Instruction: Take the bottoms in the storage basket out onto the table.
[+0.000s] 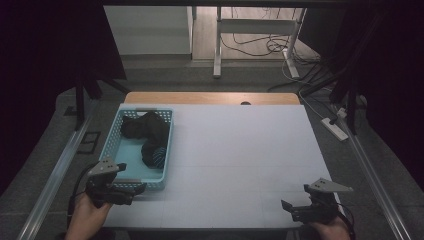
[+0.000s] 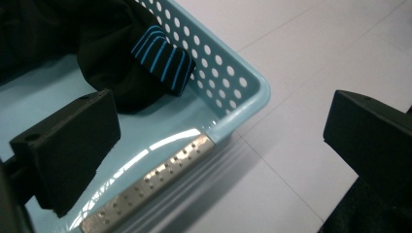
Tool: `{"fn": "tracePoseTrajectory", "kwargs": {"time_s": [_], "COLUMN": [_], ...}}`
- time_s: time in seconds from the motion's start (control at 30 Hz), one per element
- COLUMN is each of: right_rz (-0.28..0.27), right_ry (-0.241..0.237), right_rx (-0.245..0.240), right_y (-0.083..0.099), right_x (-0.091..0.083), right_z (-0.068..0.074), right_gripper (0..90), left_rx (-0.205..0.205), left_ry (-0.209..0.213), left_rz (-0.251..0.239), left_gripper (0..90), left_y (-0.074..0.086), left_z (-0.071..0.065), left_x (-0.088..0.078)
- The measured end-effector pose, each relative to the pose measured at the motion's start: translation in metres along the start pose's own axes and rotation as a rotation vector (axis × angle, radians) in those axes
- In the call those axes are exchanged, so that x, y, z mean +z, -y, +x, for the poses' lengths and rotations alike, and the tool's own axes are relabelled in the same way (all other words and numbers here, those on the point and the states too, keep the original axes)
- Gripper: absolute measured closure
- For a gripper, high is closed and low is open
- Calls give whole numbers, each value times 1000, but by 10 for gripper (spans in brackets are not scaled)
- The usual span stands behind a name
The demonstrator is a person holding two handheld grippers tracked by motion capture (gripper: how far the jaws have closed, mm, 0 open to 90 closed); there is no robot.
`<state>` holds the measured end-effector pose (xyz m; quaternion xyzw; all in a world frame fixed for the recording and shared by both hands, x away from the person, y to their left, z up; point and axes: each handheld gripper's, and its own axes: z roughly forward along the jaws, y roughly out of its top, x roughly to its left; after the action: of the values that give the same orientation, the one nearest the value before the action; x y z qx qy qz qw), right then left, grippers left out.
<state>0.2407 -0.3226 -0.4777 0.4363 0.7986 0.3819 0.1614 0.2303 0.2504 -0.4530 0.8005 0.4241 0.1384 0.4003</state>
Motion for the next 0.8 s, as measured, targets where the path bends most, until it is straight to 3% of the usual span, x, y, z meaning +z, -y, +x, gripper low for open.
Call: {"fn": "tracePoseTrajectory", "kwargs": {"time_s": [0.2, 0.57, 0.8], "right_rz": [4, 9, 16], "right_ry": [-3, -5, -4], "right_rx": [-4, -10, -13], "right_y": [0, 0, -1], "right_x": [0, 1, 2], "right_z": [0, 1, 1], "right_gripper": [0, 0, 0], "left_rx": [-22, -24, -60], "left_ry": [-8, -46, -62], "left_rz": [13, 31, 60], "left_gripper": [0, 0, 0], "left_y": [-9, -22, -30], "left_z": [9, 22, 38], "left_x": [8, 19, 28]}}
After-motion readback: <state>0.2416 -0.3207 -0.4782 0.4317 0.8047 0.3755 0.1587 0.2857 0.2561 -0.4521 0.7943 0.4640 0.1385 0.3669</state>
